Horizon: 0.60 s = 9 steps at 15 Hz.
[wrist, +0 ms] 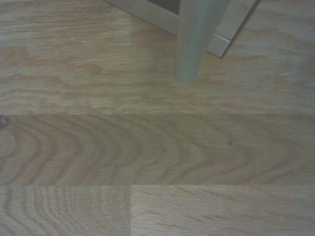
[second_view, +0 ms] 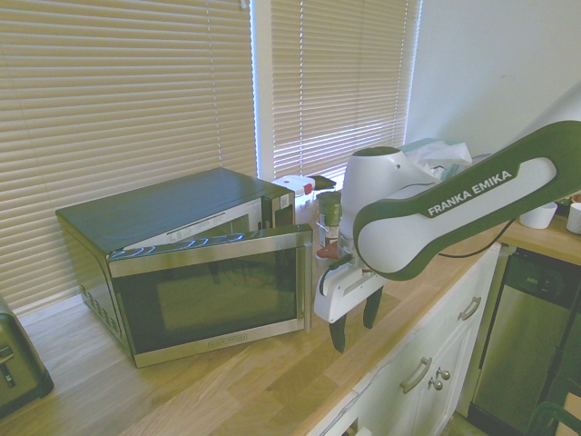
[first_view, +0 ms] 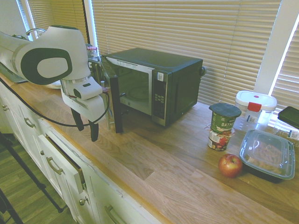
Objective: Close the microwave
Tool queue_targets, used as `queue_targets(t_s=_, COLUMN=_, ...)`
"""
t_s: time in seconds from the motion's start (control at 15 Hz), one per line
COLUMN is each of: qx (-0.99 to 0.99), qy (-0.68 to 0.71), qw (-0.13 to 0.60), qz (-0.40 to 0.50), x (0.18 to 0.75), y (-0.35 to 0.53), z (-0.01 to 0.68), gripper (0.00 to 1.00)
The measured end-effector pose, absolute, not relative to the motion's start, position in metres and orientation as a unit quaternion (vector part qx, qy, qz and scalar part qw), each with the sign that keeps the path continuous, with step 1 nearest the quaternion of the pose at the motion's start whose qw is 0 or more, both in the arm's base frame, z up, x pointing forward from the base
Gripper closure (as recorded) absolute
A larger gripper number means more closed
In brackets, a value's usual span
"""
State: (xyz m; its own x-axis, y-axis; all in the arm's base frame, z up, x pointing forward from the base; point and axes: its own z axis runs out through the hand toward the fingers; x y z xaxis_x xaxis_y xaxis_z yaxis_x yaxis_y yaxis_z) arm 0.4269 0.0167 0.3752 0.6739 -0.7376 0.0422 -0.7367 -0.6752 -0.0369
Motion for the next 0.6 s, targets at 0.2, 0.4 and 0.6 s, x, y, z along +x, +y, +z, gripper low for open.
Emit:
queue_targets(t_s=0.2, qx=-0.916, qy=0.399, qw=0.011, qz=-0.035, x=0.429, y=0.018, z=0.376, gripper=0.0)
queue_targets(t_s=0.4, qx=-0.926, qy=0.371, qw=0.017, qz=-0.068, x=0.427, y=0.033, z=0.388, gripper=0.0)
queue_targets(t_s=0.6, qx=-0.933, qy=0.347, qw=0.021, qz=-0.095, x=0.423, y=0.053, z=0.409, gripper=0.0)
